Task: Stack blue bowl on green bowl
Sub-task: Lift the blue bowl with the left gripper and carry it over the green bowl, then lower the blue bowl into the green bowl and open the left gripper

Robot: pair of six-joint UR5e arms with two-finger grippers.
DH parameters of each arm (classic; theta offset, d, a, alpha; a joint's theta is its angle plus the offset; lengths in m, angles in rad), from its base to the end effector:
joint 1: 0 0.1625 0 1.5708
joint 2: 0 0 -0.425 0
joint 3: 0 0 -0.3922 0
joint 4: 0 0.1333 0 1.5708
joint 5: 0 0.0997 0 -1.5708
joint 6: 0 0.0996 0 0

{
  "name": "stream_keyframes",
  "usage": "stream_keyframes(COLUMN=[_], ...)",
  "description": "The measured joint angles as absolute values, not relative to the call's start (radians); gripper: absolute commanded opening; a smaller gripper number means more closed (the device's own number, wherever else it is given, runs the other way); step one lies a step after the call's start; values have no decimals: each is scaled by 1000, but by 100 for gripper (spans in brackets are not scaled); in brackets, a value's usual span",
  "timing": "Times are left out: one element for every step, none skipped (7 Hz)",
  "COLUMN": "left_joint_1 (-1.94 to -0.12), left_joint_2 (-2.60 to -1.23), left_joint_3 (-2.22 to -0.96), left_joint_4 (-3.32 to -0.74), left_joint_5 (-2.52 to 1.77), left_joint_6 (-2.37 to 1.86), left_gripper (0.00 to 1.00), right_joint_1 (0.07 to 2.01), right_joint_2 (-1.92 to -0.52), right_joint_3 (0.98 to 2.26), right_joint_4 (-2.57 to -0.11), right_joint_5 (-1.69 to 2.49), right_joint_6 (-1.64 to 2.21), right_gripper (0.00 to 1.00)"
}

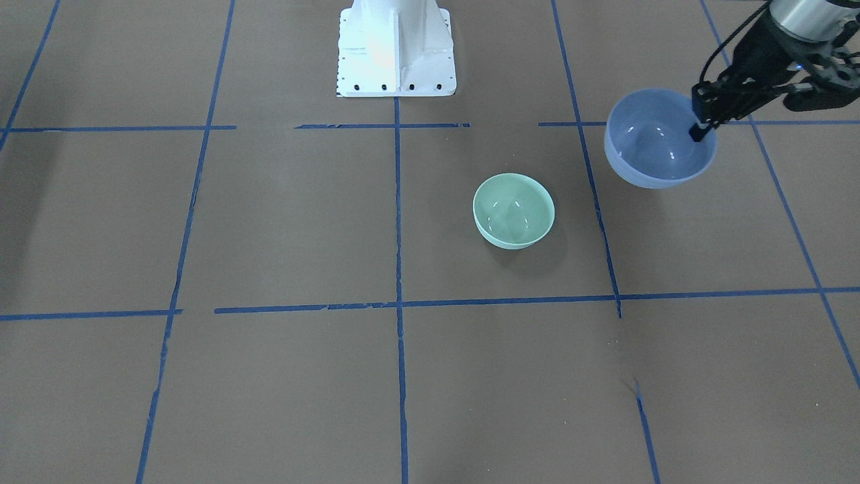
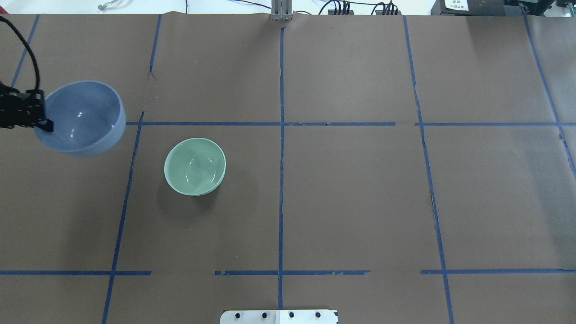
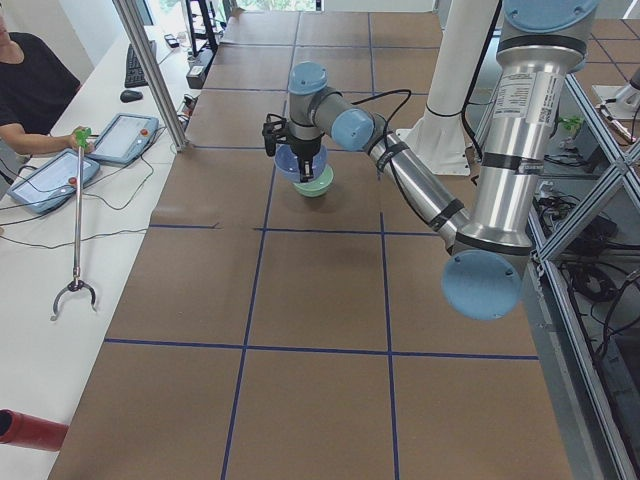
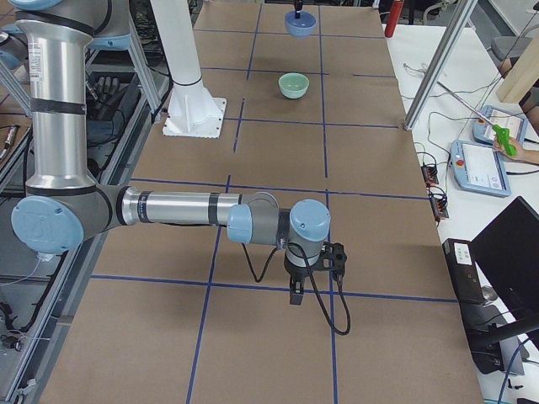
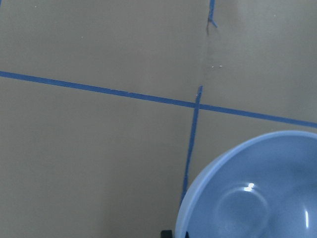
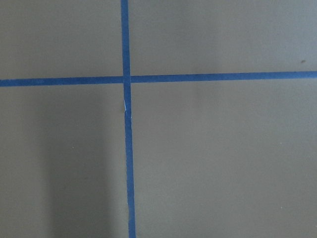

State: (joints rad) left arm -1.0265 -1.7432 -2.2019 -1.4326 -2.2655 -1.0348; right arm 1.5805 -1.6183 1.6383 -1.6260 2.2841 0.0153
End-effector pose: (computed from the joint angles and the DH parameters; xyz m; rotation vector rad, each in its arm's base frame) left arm 0.1843 -0.4388 0.2975 -0.0254 0.9235 -0.2242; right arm 0.0727 -0.4682 0.6580 -0.0357 -0.7132 0.0365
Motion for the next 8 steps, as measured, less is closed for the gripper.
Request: stream_keyframes(left_joint_1=[-937, -865, -804, -757, -730, -713, -704, -702], left_joint_2=[-1783, -1821, -1847, -1858, -1864, -1870, -1872, -1869], left_joint_3=[-2169, -2110, -2044, -1990, -1953, -1928, -1919, -1920], left_joint_4=[-1493, -1577, -1666, -1742, -1783, -1799, -1805, -1806], left_joint_5=[-2251, -2220, -2175, -2129, -2104, -2088, -2072, -2065], left_joint_6=[-1167, -1278, -1359, -1412, -1436, -1445, -1447, -1446], left_gripper=[0, 0, 0, 0, 0, 0, 0, 0], right_joint_1=[1580, 1580, 1581, 1581, 1581, 1581, 1581, 1580], right_joint_2=[-1618, -1618, -1618, -1618, -1618, -1618, -1618, -1618], right_joint_3=[1638, 1638, 1638, 1638, 1638, 1638, 1638, 1638], right_joint_4=[-1626, -1626, -1626, -1626, -1626, -1626, -1626, -1626], right_joint_5=[2284, 2284, 2284, 2284, 2284, 2284, 2284, 2284], right_joint_6=[15, 15, 15, 15, 15, 15, 15, 15], right_gripper=[100, 100, 100, 100, 100, 100, 100, 100])
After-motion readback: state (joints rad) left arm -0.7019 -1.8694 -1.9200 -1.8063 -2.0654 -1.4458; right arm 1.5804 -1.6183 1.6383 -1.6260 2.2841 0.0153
